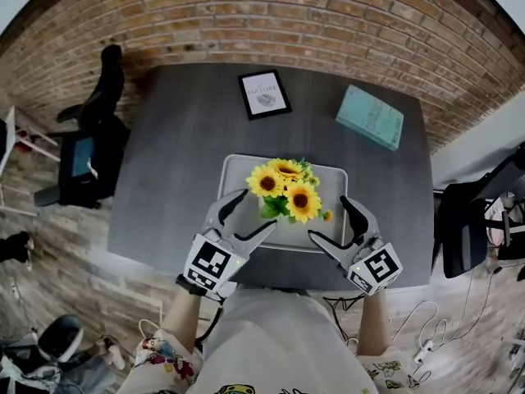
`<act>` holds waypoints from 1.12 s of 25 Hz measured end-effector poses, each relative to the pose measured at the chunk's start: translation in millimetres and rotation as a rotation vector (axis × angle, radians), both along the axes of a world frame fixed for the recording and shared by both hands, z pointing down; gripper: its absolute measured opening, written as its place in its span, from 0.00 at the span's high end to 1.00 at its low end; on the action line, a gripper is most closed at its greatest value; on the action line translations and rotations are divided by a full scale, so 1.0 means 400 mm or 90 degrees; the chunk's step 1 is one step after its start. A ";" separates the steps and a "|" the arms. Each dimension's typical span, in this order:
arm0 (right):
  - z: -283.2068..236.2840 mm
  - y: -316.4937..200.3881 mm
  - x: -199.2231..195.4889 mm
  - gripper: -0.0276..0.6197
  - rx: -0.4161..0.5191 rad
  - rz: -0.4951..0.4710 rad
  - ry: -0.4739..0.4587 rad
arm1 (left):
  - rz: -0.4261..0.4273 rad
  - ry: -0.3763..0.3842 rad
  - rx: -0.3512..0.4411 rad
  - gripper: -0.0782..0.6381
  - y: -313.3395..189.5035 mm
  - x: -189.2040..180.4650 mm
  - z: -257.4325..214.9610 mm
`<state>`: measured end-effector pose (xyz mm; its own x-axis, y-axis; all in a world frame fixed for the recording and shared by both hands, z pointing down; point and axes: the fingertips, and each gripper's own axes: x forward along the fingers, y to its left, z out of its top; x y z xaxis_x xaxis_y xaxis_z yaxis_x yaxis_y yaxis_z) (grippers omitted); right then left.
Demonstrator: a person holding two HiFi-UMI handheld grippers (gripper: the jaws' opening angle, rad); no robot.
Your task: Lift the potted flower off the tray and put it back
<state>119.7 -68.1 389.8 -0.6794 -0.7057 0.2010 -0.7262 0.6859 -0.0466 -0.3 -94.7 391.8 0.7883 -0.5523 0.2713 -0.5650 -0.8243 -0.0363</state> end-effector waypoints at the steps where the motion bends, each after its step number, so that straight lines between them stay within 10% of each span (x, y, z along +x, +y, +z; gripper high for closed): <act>1: -0.020 0.000 0.002 0.31 0.008 0.003 -0.004 | -0.004 0.014 0.003 0.41 0.002 0.001 -0.019; 28: -0.200 0.032 0.005 0.95 0.062 0.071 -0.105 | -0.096 0.152 -0.004 0.82 0.040 -0.041 -0.211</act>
<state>121.7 -55.2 309.9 -0.6145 -0.7887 0.0205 -0.7856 0.6092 -0.1083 -16.7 -78.6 307.5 0.7390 -0.6675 0.0913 -0.6736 -0.7297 0.1173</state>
